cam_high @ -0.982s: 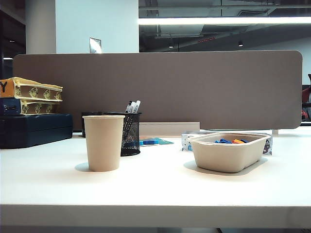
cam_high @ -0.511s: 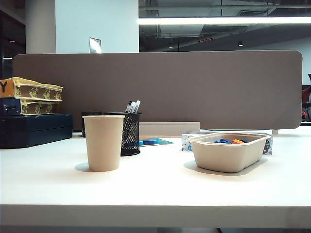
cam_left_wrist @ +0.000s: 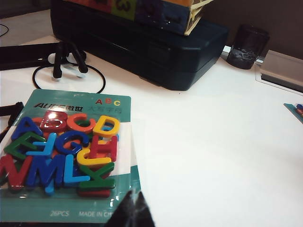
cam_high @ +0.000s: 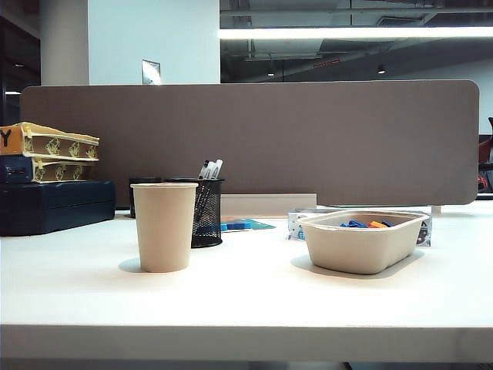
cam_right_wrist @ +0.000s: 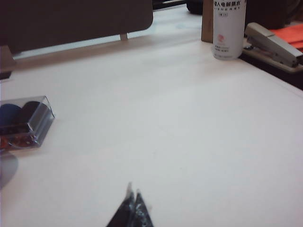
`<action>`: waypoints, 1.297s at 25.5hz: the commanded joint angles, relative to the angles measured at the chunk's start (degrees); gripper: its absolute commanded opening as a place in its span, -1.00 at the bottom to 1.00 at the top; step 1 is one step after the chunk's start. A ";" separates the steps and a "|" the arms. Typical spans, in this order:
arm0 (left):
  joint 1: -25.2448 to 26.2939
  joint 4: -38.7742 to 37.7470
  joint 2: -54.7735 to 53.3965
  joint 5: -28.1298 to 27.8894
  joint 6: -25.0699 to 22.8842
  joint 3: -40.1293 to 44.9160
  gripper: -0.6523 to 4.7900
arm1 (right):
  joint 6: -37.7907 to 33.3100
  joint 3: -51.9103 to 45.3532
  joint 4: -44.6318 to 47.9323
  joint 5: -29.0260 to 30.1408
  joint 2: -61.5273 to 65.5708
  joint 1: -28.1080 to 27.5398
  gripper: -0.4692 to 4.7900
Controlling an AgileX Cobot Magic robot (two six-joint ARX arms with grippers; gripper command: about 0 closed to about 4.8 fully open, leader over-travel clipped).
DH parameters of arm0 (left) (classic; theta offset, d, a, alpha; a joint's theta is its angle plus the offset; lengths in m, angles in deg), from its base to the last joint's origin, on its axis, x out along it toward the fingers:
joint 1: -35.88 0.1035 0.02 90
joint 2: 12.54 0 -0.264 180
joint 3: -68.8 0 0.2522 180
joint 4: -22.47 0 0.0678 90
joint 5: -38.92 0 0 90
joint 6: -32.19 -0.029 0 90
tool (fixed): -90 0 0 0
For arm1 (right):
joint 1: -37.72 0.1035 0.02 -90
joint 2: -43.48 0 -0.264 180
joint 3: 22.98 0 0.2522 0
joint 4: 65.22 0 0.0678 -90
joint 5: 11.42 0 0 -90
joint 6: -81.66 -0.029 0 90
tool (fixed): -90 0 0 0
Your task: Pick up one pen and put it in the pen container.
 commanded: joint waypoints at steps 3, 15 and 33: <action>0.00 7.28 0.00 1.38 -0.46 -0.15 -0.78 | 0.15 -0.20 8.92 3.87 -0.22 0.13 -0.82; 0.02 15.28 0.00 10.45 -0.87 -0.22 -0.78 | 0.17 -0.20 12.74 12.87 -0.22 0.15 -0.82; 0.00 15.23 0.00 12.66 -12.31 -0.24 -0.78 | 6.43 -0.15 14.51 15.47 -0.22 0.15 -0.82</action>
